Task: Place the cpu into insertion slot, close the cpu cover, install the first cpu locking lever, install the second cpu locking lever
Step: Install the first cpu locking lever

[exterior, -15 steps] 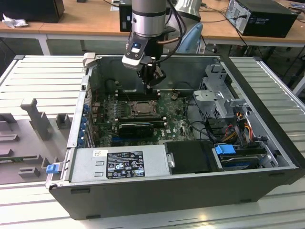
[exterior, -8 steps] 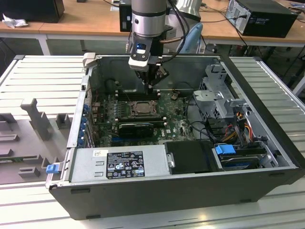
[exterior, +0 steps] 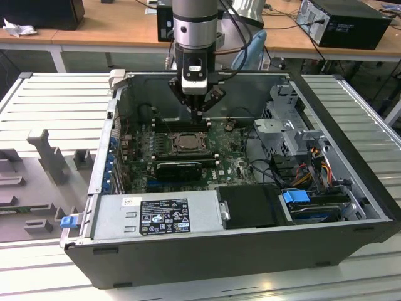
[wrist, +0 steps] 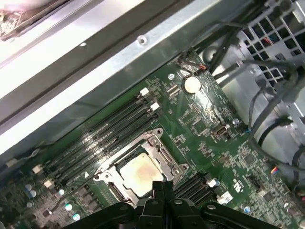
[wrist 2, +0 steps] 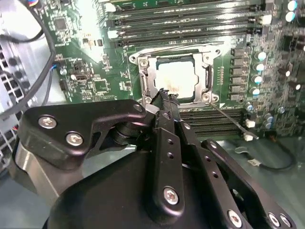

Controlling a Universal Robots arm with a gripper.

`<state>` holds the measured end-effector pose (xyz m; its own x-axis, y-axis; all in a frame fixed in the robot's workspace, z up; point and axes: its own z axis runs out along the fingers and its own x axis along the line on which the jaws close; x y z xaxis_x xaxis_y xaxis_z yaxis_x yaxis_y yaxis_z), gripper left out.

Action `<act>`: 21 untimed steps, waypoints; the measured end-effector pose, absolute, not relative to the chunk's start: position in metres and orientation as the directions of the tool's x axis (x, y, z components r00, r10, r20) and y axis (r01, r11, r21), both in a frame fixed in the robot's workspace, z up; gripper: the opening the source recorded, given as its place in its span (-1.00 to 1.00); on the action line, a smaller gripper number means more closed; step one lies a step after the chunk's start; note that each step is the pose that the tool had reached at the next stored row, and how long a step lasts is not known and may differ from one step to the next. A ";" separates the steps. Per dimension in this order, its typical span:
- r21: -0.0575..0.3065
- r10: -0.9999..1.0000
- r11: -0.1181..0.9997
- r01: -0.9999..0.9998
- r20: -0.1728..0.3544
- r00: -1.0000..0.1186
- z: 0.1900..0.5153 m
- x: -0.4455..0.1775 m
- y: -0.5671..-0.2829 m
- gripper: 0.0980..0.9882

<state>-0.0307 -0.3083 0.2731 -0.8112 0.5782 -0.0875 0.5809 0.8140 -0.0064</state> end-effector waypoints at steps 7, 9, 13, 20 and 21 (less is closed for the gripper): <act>-0.018 0.431 0.901 0.433 -0.071 -0.900 0.272 -0.031 -0.308 -0.98; -0.022 0.398 0.916 0.400 -0.062 -0.915 0.272 -0.031 -0.308 -0.98; -0.029 0.327 0.944 0.329 -0.045 -0.944 0.270 -0.031 -0.308 -0.98; -0.029 0.128 0.991 0.130 -0.045 -0.991 0.268 -0.031 -0.308 -0.98; -0.029 0.088 0.996 0.089 -0.045 -0.995 0.268 -0.031 -0.308 -0.98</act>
<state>-0.0308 -0.3081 0.2678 -0.9951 0.0877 -0.0451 0.0890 0.9956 -0.0286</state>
